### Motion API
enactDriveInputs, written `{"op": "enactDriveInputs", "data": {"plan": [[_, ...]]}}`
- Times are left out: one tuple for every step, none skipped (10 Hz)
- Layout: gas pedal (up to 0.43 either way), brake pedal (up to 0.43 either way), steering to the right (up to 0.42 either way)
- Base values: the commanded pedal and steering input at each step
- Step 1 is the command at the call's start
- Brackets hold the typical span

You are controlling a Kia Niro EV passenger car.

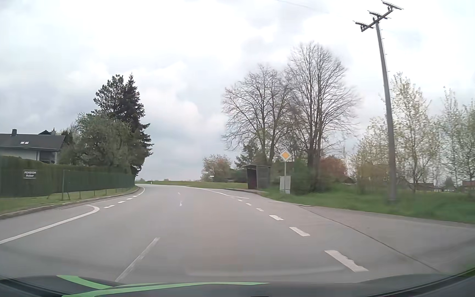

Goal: Follow the waypoints while adhering to traffic rules and regulations

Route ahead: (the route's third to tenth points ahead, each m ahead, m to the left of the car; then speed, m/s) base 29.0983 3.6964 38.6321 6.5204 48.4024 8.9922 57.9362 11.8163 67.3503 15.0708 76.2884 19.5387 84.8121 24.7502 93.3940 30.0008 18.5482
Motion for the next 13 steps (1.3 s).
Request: {"op": "enactDriveInputs", "data": {"plan": [[0.197, 0.0, -0.042], [0.197, 0.0, -0.042], [0.197, 0.0, -0.042], [0.197, 0.0, -0.04], [0.197, 0.0, -0.039], [0.197, 0.0, -0.039], [0.197, 0.0, -0.038], [0.197, 0.0, -0.037], [0.197, 0.0, -0.036], [0.197, 0.0, -0.035], [0.197, 0.0, -0.035], [0.197, 0.0, -0.035], [0.197, 0.0, -0.035]]}}
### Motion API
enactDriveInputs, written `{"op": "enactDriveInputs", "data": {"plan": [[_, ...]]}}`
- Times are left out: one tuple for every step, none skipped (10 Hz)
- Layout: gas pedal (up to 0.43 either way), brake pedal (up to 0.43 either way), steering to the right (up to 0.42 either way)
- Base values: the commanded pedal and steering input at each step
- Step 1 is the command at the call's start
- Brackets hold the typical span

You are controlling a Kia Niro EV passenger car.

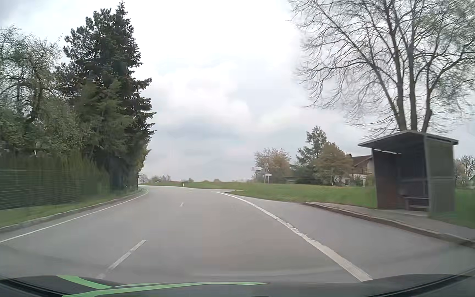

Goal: Follow the waypoints while adhering to traffic rules and regulations

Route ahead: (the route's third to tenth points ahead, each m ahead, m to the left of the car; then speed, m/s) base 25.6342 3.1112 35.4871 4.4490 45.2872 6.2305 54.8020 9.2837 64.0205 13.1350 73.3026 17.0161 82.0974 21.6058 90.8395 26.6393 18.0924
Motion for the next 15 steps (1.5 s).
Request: {"op": "enactDriveInputs", "data": {"plan": [[0.197, 0.0, -0.036], [0.197, 0.0, -0.038], [0.197, 0.0, -0.038], [0.197, 0.0, -0.038], [0.197, 0.0, -0.038], [0.197, 0.0, -0.038], [0.197, 0.0, -0.038], [0.209, 0.0, -0.038], [0.209, 0.0, -0.038], [0.209, 0.0, -0.037], [0.209, 0.0, -0.037], [0.22, 0.0, -0.036], [0.22, 0.0, -0.036], [0.22, 0.0, -0.036], [0.22, 0.0, -0.036]]}}
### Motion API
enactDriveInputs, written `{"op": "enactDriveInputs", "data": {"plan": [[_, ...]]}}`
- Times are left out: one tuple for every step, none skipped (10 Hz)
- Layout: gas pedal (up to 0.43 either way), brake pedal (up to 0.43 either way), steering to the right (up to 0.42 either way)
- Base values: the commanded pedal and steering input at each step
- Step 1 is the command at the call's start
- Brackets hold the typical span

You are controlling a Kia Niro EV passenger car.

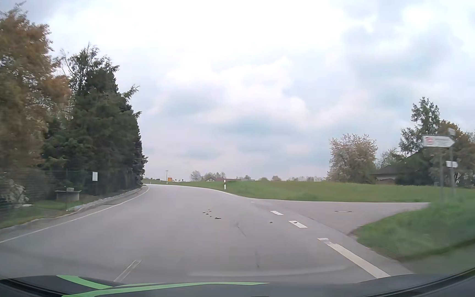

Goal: Follow the waypoints while adhering to traffic rules and regulations

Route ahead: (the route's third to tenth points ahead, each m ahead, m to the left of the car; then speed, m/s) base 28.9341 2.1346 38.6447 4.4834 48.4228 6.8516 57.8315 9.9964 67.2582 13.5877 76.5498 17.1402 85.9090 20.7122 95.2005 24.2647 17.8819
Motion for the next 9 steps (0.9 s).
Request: {"op": "enactDriveInputs", "data": {"plan": [[0.22, 0.0, -0.036], [0.228, 0.0, -0.038], [0.228, 0.0, -0.039], [0.228, 0.0, -0.04], [0.228, 0.0, -0.039], [0.228, 0.0, -0.038], [0.228, 0.0, -0.038], [0.228, 0.0, -0.038], [0.228, 0.0, -0.036]]}}
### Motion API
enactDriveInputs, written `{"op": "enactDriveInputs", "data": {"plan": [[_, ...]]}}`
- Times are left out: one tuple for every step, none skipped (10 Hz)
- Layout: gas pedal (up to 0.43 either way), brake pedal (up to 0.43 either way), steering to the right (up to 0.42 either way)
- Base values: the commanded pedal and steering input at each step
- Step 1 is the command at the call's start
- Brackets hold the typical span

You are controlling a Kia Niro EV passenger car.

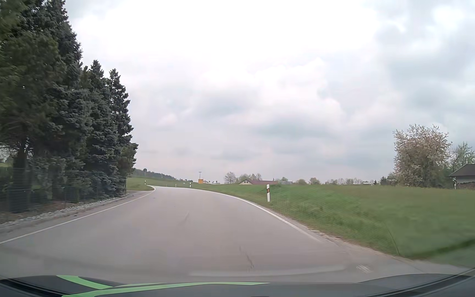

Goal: Follow the waypoints while adhering to traffic rules and regulations

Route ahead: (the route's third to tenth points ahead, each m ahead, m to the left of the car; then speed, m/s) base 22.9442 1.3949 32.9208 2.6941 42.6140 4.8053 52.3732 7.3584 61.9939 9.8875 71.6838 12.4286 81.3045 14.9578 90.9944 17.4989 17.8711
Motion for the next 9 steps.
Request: {"op": "enactDriveInputs", "data": {"plan": [[0.228, 0.0, -0.034], [0.228, 0.0, -0.033], [0.228, 0.0, -0.033], [0.228, 0.0, -0.032], [0.228, 0.0, -0.033], [0.228, 0.0, -0.033], [0.228, 0.0, -0.033], [0.228, 0.0, -0.034], [0.228, 0.0, -0.034]]}}
